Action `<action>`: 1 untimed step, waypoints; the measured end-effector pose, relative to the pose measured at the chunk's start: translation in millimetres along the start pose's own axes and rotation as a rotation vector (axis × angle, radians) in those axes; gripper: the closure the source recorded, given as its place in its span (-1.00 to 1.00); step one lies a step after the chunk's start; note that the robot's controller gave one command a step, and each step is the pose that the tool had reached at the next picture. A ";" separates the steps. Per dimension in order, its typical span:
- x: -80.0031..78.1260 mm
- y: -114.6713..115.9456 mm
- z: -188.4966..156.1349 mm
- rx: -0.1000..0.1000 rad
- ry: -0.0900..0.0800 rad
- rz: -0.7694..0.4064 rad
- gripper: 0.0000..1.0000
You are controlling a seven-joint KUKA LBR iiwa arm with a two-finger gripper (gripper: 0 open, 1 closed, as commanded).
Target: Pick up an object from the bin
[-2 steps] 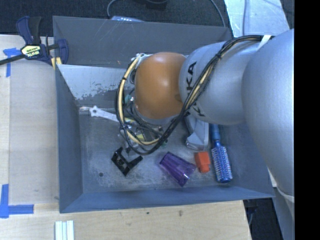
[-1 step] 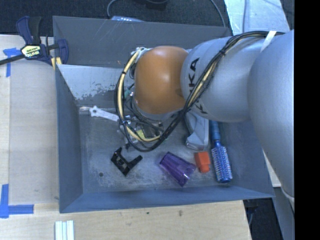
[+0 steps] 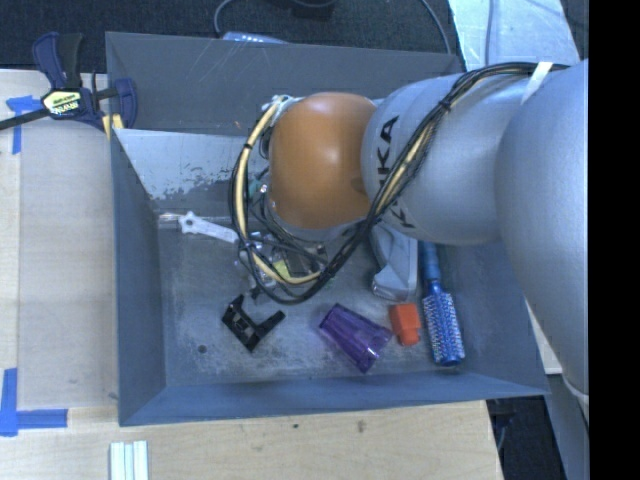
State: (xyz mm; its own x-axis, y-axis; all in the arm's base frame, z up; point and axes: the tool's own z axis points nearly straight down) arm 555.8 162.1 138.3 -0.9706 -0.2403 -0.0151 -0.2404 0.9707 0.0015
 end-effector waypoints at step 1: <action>1.6 -20.0 -4.5 0.000 -0.003 -0.132 -1.00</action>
Offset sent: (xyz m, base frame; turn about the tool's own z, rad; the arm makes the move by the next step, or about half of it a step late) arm 0.0000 0.0000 0.0000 0.0000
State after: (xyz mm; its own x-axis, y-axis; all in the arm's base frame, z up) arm 559.0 142.2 142.7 -0.9305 -0.3659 -0.0180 -0.3659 0.9306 -0.0007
